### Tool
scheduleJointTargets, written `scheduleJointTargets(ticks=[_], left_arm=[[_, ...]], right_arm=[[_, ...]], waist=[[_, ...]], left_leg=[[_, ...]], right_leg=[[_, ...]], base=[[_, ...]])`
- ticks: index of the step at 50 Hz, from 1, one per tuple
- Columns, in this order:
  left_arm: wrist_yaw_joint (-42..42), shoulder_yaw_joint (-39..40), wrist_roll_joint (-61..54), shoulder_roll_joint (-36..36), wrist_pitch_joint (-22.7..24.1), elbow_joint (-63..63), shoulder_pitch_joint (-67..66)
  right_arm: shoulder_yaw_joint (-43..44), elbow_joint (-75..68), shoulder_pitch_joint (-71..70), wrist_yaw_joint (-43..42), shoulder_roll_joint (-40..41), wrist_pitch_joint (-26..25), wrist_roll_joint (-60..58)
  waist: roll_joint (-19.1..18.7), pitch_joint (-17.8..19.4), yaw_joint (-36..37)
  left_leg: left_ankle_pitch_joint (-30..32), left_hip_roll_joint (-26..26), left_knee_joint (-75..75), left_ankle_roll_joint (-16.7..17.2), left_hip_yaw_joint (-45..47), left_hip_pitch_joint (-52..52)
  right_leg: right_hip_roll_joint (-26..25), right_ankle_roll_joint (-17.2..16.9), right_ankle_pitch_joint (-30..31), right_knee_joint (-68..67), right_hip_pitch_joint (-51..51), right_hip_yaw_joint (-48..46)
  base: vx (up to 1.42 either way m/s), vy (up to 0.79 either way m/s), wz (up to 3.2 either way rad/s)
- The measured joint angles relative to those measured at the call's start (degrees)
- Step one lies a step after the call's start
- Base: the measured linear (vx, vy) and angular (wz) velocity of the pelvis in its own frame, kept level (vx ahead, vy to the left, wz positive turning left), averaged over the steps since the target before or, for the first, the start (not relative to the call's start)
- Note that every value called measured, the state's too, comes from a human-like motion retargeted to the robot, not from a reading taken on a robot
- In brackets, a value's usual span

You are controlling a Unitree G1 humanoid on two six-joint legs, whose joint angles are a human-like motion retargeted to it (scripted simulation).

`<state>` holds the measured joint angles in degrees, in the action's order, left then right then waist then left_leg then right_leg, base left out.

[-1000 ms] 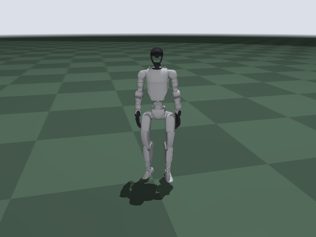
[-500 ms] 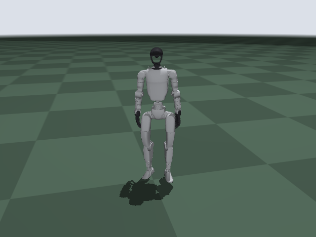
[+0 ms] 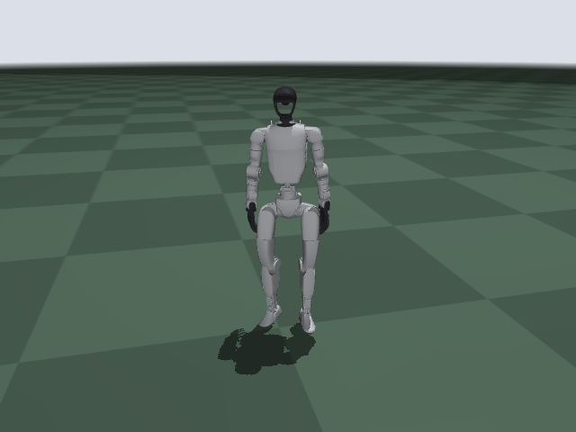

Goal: Upper body actions

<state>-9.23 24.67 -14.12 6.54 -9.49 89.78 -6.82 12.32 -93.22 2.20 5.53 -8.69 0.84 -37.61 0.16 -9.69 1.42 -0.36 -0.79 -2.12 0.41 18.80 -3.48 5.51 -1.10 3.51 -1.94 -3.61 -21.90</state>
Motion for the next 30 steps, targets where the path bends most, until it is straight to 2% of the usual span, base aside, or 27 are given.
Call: scheduleJointTargets(ticks=[30], left_arm=[[0.0, 0.1, -0.4, -0.2, 0.1, 0.0, 0.0]], right_arm=[[0.1, -0.1, 0.0, 0.3, 0.1, 0.0, 0.0]], waist=[[0.2, 0.0, 0.0]], left_leg=[[0.0, -0.2, 0.1, 0.0, 0.0, 0.1]], right_leg=[[-0.1, -0.1, -0.1, 0.1, 0.1, -0.1]], base=[[0.0, 0.0, 0.0]])
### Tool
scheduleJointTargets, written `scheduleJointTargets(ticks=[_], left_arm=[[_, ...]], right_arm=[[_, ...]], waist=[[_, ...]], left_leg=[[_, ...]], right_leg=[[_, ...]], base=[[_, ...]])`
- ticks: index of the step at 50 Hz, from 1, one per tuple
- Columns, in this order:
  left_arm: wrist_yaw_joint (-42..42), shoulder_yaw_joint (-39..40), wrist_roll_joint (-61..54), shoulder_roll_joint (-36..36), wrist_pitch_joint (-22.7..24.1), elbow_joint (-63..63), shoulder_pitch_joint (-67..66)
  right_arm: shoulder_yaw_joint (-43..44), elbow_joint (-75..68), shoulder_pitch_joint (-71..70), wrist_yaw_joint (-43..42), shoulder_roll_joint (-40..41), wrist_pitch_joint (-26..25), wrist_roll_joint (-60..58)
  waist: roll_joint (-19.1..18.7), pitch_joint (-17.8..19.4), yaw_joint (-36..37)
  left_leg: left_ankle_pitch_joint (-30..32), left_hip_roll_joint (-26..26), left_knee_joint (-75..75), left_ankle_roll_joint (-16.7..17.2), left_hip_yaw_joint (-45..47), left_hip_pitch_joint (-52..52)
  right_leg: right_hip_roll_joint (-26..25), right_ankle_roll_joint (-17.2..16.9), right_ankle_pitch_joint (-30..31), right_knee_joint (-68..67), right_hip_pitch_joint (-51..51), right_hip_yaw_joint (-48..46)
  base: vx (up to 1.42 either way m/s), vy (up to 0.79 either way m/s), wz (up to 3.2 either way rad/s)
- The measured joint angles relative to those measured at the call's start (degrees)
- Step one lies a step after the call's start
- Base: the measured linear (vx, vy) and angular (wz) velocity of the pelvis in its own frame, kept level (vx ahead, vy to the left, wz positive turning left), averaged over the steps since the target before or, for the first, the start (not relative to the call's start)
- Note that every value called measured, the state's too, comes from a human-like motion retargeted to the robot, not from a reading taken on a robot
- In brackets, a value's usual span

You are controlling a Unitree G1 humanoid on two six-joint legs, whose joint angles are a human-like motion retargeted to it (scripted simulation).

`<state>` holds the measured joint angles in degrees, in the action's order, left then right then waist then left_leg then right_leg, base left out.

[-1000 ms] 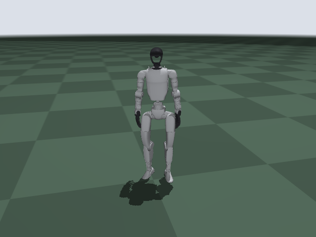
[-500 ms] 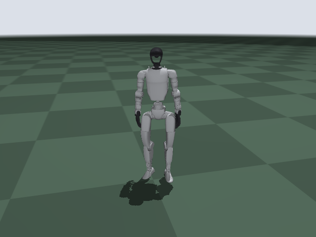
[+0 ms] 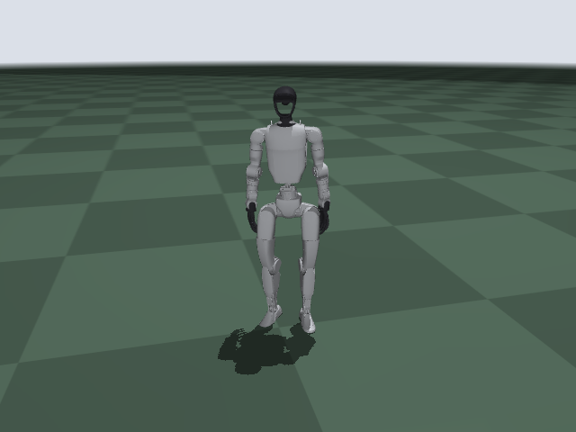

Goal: Upper body actions

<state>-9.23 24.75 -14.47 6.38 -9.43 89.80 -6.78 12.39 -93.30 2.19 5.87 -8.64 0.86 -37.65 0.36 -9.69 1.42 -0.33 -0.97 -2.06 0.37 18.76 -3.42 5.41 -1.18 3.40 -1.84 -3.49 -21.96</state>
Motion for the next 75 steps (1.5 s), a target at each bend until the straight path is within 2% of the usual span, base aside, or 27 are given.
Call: scheduleJointTargets(ticks=[75], left_arm=[[-0.1, 0.2, -0.6, -0.1, -0.1, 0.0, -0.2]], right_arm=[[-0.2, -0.1, 0.1, -0.1, 0.0, 0.1, -0.2]], waist=[[0.2, 0.0, 0.2]], left_leg=[[0.3, -0.2, 0.0, 0.0, -0.1, 0.2]], right_leg=[[-0.2, -0.3, -0.3, 0.1, 0.3, 0.0]], base=[[0.0, 0.0, 0.0]])
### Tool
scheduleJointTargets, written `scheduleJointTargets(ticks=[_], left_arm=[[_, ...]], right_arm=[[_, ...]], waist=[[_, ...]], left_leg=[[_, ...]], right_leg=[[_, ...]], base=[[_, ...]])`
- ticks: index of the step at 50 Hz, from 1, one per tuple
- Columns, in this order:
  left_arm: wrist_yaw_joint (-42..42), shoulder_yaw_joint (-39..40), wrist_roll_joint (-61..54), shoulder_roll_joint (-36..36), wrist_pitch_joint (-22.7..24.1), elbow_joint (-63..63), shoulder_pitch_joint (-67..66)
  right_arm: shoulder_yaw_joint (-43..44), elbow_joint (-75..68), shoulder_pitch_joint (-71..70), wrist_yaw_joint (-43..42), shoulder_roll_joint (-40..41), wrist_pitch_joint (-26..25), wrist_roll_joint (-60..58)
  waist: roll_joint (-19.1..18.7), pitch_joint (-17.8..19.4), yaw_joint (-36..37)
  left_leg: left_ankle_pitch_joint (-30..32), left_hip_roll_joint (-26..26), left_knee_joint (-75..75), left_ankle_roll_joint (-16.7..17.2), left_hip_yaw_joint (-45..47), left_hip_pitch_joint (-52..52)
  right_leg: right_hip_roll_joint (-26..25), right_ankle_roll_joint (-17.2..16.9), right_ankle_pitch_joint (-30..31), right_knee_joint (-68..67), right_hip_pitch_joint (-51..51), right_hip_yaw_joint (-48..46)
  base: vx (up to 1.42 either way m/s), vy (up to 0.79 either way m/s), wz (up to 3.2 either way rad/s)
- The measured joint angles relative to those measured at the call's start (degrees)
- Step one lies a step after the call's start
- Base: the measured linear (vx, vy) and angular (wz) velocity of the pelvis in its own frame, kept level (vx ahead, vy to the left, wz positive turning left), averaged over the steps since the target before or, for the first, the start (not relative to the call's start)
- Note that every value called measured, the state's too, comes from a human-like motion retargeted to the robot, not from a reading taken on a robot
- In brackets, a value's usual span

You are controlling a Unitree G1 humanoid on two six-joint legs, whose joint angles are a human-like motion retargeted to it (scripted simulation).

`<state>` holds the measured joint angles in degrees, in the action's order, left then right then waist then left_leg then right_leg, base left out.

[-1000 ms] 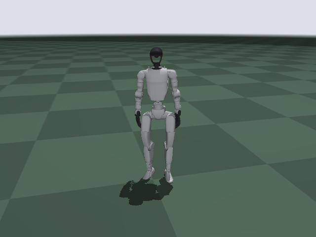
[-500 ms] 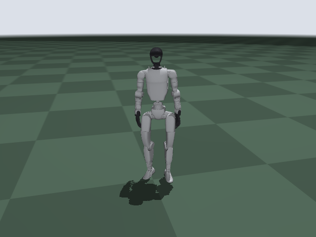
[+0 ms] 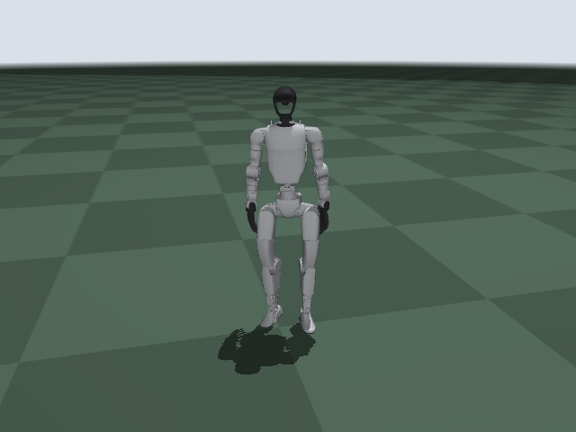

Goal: Upper body actions

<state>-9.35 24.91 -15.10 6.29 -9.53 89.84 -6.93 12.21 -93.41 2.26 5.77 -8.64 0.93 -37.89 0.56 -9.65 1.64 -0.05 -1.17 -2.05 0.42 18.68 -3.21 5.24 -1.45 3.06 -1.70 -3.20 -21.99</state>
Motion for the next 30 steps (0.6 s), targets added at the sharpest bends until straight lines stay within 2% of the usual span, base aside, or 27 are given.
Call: scheduleJointTargets(ticks=[30], left_arm=[[-0.2, 0.1, -0.1, -0.1, 0.0, 0.0, 0.0]], right_arm=[[-0.1, 0.0, 0.0, 0.2, 0.1, -0.2, -0.1]], waist=[[0.1, 0.1, 0.1]], left_leg=[[0.2, 0.0, -0.1, 0.1, -0.1, 0.0]], right_leg=[[-0.1, -0.1, -0.2, 0.1, 0.1, 0.0]], base=[[0.0, 0.0, 0.0]])
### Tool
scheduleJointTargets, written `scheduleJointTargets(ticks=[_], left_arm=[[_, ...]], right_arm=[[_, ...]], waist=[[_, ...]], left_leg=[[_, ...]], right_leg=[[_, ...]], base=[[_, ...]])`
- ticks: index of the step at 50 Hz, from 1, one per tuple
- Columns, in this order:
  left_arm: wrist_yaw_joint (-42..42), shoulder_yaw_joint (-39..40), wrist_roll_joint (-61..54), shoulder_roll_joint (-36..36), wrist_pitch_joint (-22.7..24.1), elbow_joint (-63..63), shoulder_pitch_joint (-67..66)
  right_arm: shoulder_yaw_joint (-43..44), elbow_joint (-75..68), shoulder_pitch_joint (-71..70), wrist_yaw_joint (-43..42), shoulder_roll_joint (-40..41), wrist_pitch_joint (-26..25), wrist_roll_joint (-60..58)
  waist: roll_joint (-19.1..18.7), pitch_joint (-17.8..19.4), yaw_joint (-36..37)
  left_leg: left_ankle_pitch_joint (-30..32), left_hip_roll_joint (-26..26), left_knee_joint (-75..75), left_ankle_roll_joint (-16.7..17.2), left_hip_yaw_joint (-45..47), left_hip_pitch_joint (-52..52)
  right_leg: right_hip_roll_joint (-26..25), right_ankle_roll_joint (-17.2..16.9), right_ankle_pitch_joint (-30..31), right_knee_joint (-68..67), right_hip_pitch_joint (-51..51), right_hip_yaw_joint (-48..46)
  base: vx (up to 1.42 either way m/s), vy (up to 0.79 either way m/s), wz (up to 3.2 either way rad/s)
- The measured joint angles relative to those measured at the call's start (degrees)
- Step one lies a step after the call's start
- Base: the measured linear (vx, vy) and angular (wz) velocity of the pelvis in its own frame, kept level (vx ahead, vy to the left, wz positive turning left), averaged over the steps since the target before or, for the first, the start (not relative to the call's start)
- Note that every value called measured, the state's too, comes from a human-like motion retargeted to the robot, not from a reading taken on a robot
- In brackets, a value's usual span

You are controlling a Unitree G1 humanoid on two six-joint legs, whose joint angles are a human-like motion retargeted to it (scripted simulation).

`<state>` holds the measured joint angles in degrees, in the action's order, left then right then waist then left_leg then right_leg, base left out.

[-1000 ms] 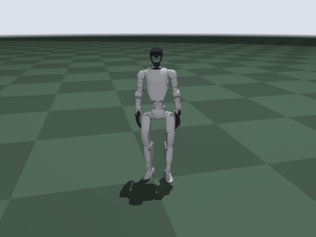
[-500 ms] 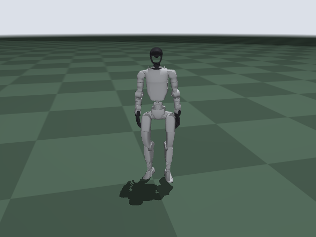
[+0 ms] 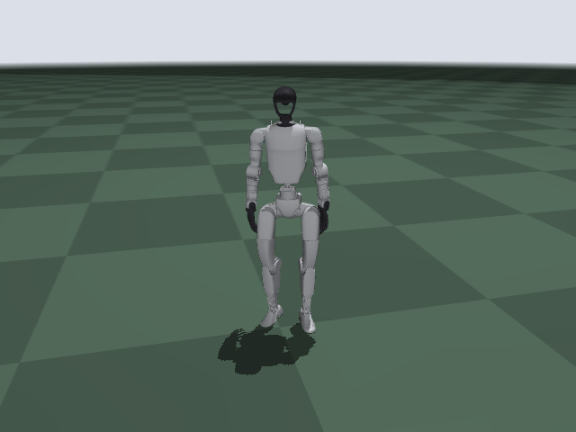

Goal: Upper body actions

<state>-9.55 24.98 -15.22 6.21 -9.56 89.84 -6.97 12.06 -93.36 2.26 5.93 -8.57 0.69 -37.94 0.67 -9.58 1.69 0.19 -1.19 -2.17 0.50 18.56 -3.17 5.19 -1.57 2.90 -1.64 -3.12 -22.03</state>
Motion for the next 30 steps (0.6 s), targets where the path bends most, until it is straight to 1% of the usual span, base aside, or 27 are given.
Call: scheduleJointTargets(ticks=[30], left_arm=[[-0.6, 0.1, -0.2, 0.1, 0.0, 0.2, 0.1]], right_arm=[[0.0, -0.1, -0.1, 0.3, -0.1, 0.0, -0.2]], waist=[[0.0, -0.1, 0.2]], left_leg=[[0.3, 0.0, 0.0, 0.1, -0.1, 0.1]], right_leg=[[0.0, -0.1, 0.0, 0.0, 0.1, 0.0]], base=[[0.0, 0.0, 0.0]])
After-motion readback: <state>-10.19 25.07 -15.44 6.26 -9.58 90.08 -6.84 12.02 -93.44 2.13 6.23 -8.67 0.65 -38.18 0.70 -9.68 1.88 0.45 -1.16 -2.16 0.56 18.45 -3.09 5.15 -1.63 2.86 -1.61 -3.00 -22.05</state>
